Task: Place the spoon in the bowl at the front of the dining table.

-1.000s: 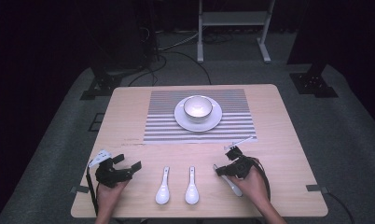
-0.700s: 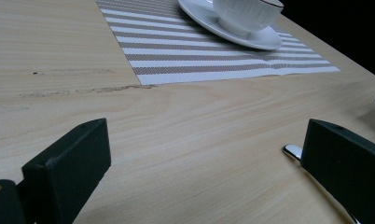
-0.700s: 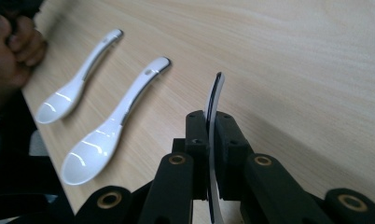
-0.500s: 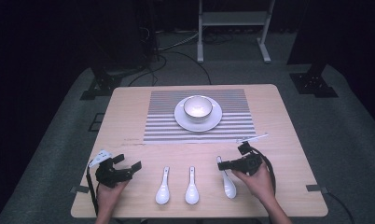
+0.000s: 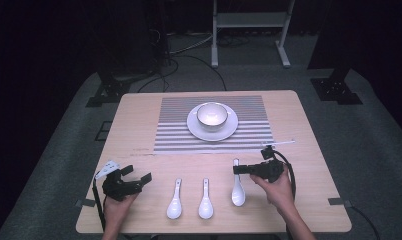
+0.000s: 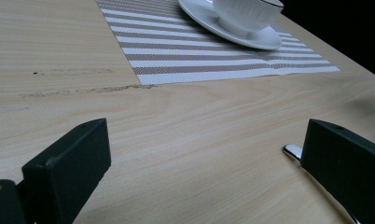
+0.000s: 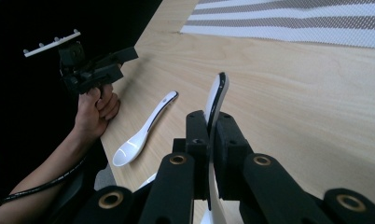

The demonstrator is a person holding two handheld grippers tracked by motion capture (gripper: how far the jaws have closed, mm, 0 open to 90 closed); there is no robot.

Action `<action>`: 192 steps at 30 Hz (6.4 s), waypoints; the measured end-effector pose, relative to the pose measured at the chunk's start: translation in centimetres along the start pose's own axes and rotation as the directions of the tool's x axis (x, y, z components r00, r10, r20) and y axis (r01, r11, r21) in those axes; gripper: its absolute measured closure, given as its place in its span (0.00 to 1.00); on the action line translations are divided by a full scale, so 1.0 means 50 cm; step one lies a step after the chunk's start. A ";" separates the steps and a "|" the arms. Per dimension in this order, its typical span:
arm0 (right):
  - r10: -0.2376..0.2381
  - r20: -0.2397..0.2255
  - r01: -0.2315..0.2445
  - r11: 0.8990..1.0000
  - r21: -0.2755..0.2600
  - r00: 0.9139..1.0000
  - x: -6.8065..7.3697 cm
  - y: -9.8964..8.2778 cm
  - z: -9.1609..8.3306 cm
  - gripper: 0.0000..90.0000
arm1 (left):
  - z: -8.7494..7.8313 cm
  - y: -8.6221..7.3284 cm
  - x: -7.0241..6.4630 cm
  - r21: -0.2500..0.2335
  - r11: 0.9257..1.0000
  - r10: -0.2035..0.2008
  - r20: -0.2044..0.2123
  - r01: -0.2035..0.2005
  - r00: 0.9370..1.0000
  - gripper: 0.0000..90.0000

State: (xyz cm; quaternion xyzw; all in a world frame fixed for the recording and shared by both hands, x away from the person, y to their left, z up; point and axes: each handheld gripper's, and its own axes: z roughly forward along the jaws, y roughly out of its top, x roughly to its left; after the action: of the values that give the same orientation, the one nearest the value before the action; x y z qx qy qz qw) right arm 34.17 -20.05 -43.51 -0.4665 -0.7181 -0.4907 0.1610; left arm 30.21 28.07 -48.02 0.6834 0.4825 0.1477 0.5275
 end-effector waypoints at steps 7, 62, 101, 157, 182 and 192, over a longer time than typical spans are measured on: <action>0.017 -0.007 -0.017 1.000 -0.023 1.000 -0.008 0.018 0.001 0.95 | 0.000 0.000 0.000 0.000 1.000 0.000 0.001 0.000 1.000 0.00; 0.055 0.042 -0.049 0.989 -0.143 0.998 -0.031 0.264 0.083 0.94 | -0.001 0.000 0.001 -0.005 1.000 -0.005 0.005 0.005 1.000 0.00; 0.226 0.133 -0.164 0.916 -0.367 0.965 -0.089 0.379 0.105 0.94 | -0.003 -0.001 0.001 -0.011 1.000 -0.004 0.007 0.004 1.000 0.00; 0.274 0.200 -0.182 0.905 -0.384 0.941 -0.157 0.318 0.128 0.92 | -0.003 -0.001 0.001 -0.012 1.000 -0.004 0.006 0.004 1.000 0.00; 0.271 0.145 -0.208 0.915 -0.345 0.952 -0.169 0.279 0.114 0.77 | -0.002 -0.001 0.000 -0.009 1.000 -0.002 0.002 0.002 1.000 0.00; 0.237 0.105 -0.192 0.926 -0.325 0.966 -0.165 0.254 0.098 0.65 | -0.002 -0.001 0.000 -0.007 1.000 0.000 -0.001 0.000 1.000 0.00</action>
State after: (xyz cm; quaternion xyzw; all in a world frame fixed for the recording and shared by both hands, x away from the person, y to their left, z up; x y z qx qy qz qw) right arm 50.01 -19.03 -44.44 -0.5958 -0.5858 -0.5426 0.0863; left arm 30.13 28.11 -48.02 0.6814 0.4823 0.1496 0.5297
